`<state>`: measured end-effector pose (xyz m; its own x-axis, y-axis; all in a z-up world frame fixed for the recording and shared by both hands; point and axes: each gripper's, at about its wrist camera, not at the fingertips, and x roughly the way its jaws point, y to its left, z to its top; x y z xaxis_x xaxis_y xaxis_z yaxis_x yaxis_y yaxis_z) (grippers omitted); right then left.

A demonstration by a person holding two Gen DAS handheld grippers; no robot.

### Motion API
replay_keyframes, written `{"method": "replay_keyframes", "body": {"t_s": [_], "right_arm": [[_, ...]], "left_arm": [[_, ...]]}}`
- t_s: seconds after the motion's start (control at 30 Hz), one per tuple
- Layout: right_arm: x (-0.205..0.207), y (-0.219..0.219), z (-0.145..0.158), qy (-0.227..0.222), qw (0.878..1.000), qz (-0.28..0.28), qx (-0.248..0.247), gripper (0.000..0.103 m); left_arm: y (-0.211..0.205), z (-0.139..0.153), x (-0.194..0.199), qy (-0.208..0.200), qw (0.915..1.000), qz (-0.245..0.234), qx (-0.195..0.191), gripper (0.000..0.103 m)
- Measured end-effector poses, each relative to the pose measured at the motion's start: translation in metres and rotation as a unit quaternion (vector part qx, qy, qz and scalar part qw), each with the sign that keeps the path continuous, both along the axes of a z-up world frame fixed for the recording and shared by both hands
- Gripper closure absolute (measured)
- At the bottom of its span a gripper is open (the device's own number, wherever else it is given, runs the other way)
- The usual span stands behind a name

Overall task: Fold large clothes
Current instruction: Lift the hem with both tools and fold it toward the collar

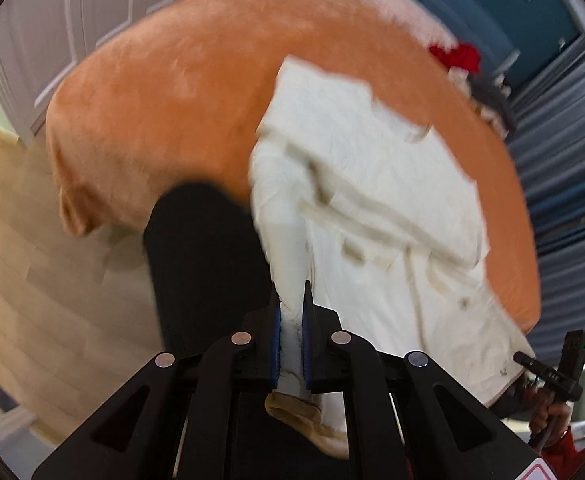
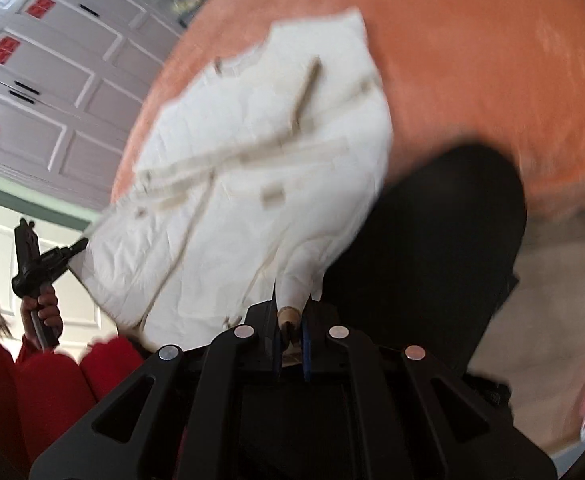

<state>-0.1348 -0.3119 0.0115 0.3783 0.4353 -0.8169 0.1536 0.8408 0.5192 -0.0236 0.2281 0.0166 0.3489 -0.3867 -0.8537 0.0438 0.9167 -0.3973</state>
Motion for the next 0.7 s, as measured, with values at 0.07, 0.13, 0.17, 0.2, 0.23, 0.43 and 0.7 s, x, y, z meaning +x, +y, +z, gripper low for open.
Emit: {"method": "replay_keyframes", "body": {"t_s": [0.07, 0.13, 0.17, 0.2, 0.23, 0.43, 0.7], "right_arm": [[0.025, -0.009, 0.021, -0.045, 0.999, -0.004, -0.009, 0.097], [0.047, -0.013, 0.042, -0.089, 0.996, -0.008, -0.024, 0.097], [0.061, -0.015, 0.051, -0.111, 0.993, -0.011, -0.029, 0.097], [0.073, -0.016, 0.059, -0.131, 0.991, -0.014, -0.035, 0.097], [0.089, -0.021, 0.066, -0.154, 0.987, -0.021, -0.045, 0.097], [0.165, -0.034, 0.063, -0.203, 0.974, -0.08, -0.058, 0.097], [0.23, -0.044, 0.026, -0.191, 0.97, -0.14, -0.051, 0.092]], "left_arm": [[-0.011, 0.014, 0.017, -0.036, 0.9993, -0.008, -0.007, 0.097], [-0.022, 0.027, 0.04, -0.072, 0.9973, -0.015, -0.006, 0.097], [-0.027, 0.032, 0.047, -0.085, 0.9962, -0.017, -0.006, 0.097], [-0.032, 0.038, 0.062, -0.103, 0.9945, -0.019, -0.006, 0.097], [-0.038, 0.044, 0.074, -0.114, 0.9933, -0.019, -0.005, 0.097], [-0.064, 0.049, 0.151, -0.159, 0.9869, -0.018, 0.023, 0.097], [-0.082, 0.001, 0.226, -0.129, 0.9905, 0.003, 0.048, 0.091]]}}
